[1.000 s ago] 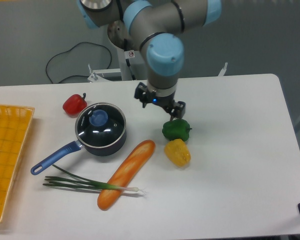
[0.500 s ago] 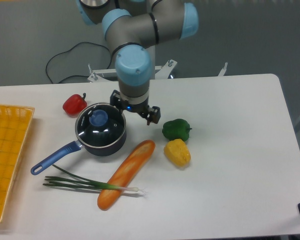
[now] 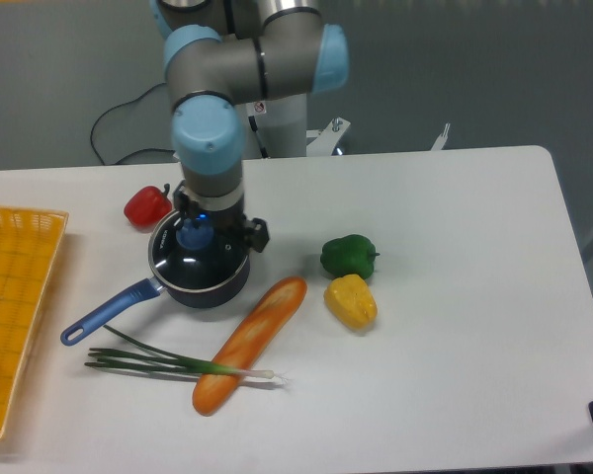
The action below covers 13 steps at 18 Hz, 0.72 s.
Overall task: Open the lid
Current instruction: 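Lower the gripper onto the blue lid knob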
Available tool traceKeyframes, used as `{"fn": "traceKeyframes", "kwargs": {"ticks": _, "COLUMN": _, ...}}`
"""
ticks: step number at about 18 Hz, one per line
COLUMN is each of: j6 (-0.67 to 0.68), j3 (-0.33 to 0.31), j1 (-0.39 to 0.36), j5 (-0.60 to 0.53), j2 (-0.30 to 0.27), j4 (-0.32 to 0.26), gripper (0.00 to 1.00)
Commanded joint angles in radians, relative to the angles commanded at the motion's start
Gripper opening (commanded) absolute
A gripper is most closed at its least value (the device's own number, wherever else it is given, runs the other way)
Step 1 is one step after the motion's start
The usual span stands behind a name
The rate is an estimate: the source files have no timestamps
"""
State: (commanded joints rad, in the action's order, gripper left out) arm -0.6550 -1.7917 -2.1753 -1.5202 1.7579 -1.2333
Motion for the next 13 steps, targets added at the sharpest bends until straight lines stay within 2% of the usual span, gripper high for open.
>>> {"fn": "traceKeyframes", "kwargs": {"ticks": 3, "j6": 0.002, "j3": 0.0, "j1": 0.025, "j5": 0.009, "j2": 0.003, "j4": 0.021, "gripper": 1.0}}
{"fn": "traceKeyframes", "kwargs": {"ticks": 13, "j6": -0.012, "j3": -0.023, "j1": 0.077, "j5": -0.044, "j2": 0.011, "j4": 0.031, "gripper": 1.0}}
